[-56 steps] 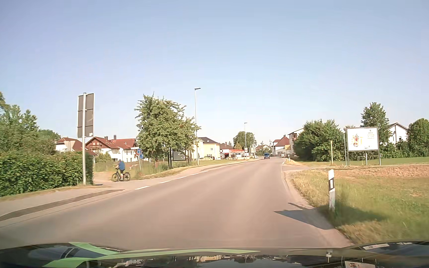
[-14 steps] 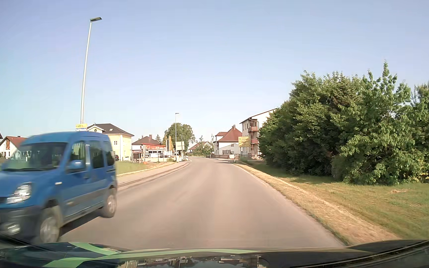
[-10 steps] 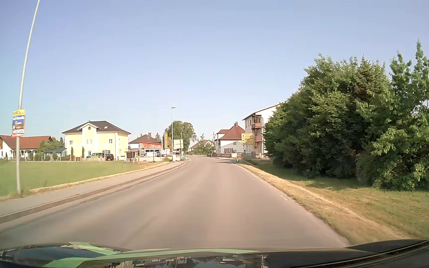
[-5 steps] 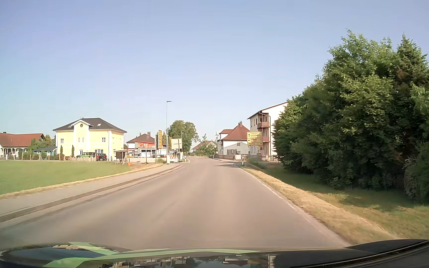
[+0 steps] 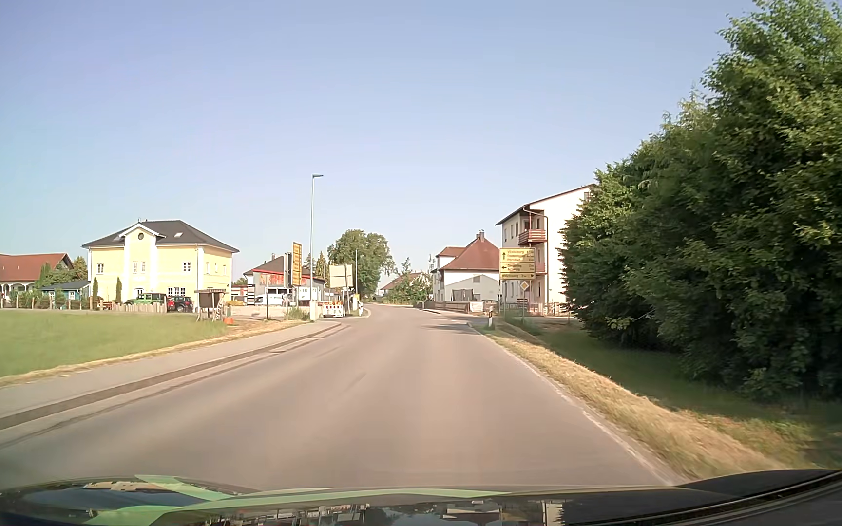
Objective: Follow the waypoints while adhering to traffic rules and regulations
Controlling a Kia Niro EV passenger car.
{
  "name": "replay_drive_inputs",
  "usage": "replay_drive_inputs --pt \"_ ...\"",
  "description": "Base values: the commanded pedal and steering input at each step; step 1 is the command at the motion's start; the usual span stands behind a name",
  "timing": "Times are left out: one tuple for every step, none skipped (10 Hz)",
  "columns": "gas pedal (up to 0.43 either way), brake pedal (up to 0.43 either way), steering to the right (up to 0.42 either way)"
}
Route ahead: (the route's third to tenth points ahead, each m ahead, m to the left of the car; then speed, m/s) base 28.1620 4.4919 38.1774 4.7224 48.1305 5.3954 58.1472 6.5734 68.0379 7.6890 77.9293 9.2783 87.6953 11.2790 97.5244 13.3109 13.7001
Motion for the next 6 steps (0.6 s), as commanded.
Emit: replay_drive_inputs --pt "0.138 0.000 -0.009" --pt "0.157 0.000 -0.009" --pt "0.157 0.000 -0.009" --pt "0.169 0.000 -0.009" --pt "0.169 0.000 -0.009" --pt "0.138 0.000 -0.009"
